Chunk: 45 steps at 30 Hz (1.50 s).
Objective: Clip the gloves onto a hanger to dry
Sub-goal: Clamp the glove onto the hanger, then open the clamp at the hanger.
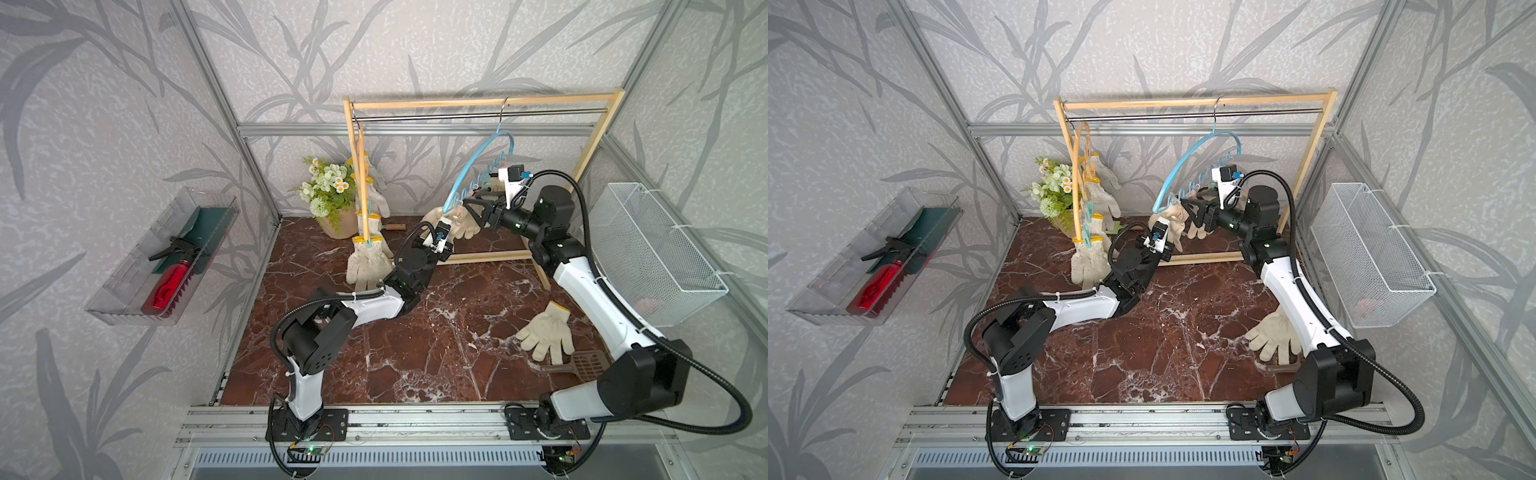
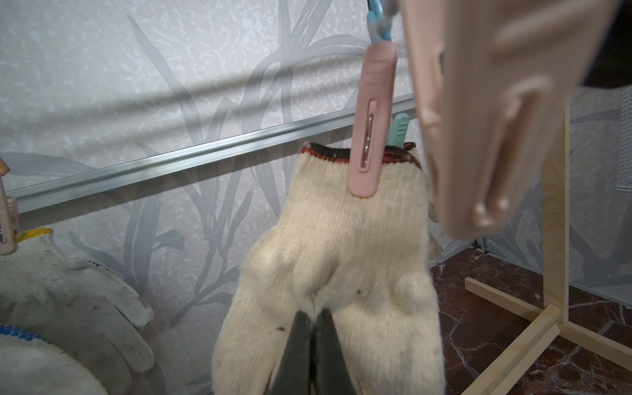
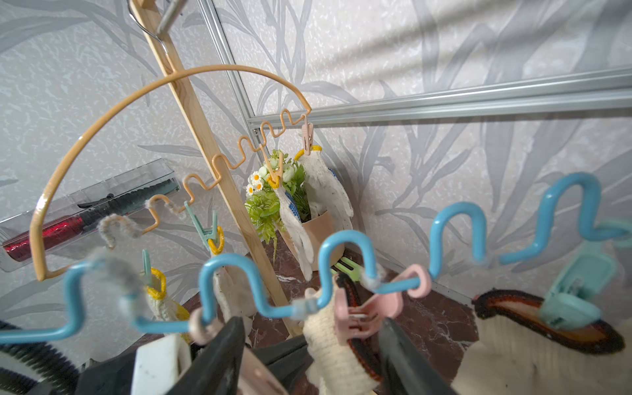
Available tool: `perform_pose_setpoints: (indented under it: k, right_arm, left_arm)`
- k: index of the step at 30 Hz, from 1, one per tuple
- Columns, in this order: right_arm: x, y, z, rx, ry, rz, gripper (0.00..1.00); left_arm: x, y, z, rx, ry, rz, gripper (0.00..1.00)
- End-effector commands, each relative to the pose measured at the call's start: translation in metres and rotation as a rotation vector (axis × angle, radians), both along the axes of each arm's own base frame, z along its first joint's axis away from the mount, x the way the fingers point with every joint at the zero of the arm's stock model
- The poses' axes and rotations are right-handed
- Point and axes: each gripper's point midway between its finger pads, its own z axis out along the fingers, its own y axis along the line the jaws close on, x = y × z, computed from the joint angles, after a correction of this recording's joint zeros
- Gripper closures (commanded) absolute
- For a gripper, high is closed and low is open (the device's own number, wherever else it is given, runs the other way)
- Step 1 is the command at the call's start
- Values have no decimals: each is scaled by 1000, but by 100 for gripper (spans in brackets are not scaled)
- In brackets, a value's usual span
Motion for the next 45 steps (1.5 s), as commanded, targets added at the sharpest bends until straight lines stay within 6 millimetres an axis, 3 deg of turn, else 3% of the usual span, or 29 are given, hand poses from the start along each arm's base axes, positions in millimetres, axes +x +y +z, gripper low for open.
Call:
perform_pose_setpoints:
  k: [1, 6, 11, 19, 26, 36, 45]
  right_arm:
    - [-12, -4, 22, -9, -94, -14, 37]
    - [-16, -3, 19, -21, -89, -3, 39]
    - [-17, 12, 16, -22, -74, 56, 42]
    - [-17, 39, 11, -32, -64, 128, 44]
    - [-17, 50, 8, -63, -72, 154, 48]
    - [-21, 61, -2, -106, -64, 201, 45]
    - [-27, 75, -13, -216, -95, 206, 43]
  left_arm:
    - [-10, 5, 22, -43, -33, -14, 100]
    - [-15, 6, 26, -43, -34, -22, 98]
    - [-23, 7, 24, -34, -16, -35, 73]
    - [-42, 14, 22, -42, 32, -50, 61]
    - [-63, 24, 23, -38, 104, -68, 59]
    - [-80, 46, 54, -36, 156, -57, 59]
    - [-83, 58, 85, -22, 152, -22, 57]
